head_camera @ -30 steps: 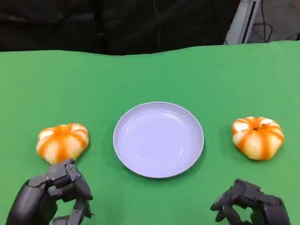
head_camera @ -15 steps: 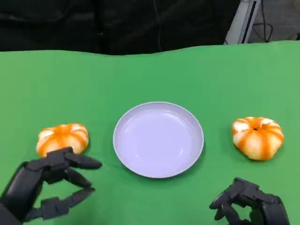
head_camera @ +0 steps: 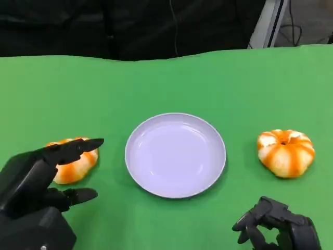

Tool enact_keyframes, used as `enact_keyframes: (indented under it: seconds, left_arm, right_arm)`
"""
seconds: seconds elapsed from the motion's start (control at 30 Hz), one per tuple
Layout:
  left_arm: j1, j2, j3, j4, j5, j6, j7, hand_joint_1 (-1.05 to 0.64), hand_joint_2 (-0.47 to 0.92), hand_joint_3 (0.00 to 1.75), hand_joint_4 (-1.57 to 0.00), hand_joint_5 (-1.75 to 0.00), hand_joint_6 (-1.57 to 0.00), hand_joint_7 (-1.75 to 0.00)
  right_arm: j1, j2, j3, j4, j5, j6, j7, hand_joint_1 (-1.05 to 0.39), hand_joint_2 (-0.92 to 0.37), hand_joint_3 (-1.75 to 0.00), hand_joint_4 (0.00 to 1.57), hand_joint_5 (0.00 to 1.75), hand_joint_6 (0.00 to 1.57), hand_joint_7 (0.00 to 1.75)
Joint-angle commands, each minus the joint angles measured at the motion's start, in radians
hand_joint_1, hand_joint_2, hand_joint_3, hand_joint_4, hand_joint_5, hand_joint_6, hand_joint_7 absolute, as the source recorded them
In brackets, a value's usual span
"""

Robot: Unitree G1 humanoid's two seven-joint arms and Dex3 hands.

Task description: Grasp the bread from the table and place it into the plate.

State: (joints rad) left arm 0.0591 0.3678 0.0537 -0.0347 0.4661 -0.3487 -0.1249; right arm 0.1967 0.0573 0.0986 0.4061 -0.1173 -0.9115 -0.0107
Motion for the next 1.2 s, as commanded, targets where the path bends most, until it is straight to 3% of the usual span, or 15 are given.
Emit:
enact_keyframes:
  seconds: [0.03, 0.37, 0.5, 0.83, 1.03, 1.2]
  left_arm:
    - [-0.149, 0.067, -0.078, 0.162, 0.215, 0.060, 0.127, -0.61, 0.92, 0.14, -0.29, -0.19, -0.37, 0.00]
    - [-0.295, 0.077, -0.183, 0.370, 0.273, 0.121, 0.218, -0.64, 0.92, 0.19, -0.25, -0.14, -0.34, 0.00]
    - [-0.452, 0.043, -0.275, 0.640, 0.318, 0.171, 0.259, -0.65, 0.92, 0.29, -0.23, -0.12, -0.32, 0.00]
    - [-0.575, 0.020, -0.368, 0.872, 0.293, 0.176, 0.318, -0.64, 0.92, 0.31, -0.25, -0.11, -0.34, -0.01]
    - [-0.678, -0.028, -0.424, 1.088, 0.279, 0.190, 0.293, -0.62, 0.92, 0.32, -0.26, -0.10, -0.34, -0.01]
    - [-0.708, -0.035, -0.450, 1.156, 0.258, 0.173, 0.310, -0.61, 0.92, 0.30, -0.28, -0.09, -0.36, -0.01]
  right_arm:
    - [-0.006, -0.005, -0.007, 0.002, -0.010, -0.003, -0.014, -0.69, -0.91, -0.46, 0.86, 1.52, 0.91, 1.18]
    - [-0.003, -0.003, -0.004, 0.001, -0.008, -0.003, -0.015, -0.68, -0.90, -0.46, 0.87, 1.52, 0.92, 1.17]
    - [0.006, -0.005, -0.006, -0.009, -0.022, -0.002, -0.023, -0.69, -0.91, -0.46, 0.86, 1.53, 0.91, 1.18]
    - [0.011, -0.004, -0.003, -0.019, -0.021, 0.003, -0.022, -0.69, -0.91, -0.46, 0.85, 1.55, 0.91, 1.19]
    - [0.008, -0.002, -0.003, -0.013, -0.022, -0.002, -0.025, -0.69, -0.91, -0.45, 0.86, 1.54, 0.91, 1.18]
    - [0.007, -0.003, -0.003, -0.011, -0.020, -0.004, -0.024, -0.69, -0.91, -0.44, 0.86, 1.53, 0.91, 1.17]
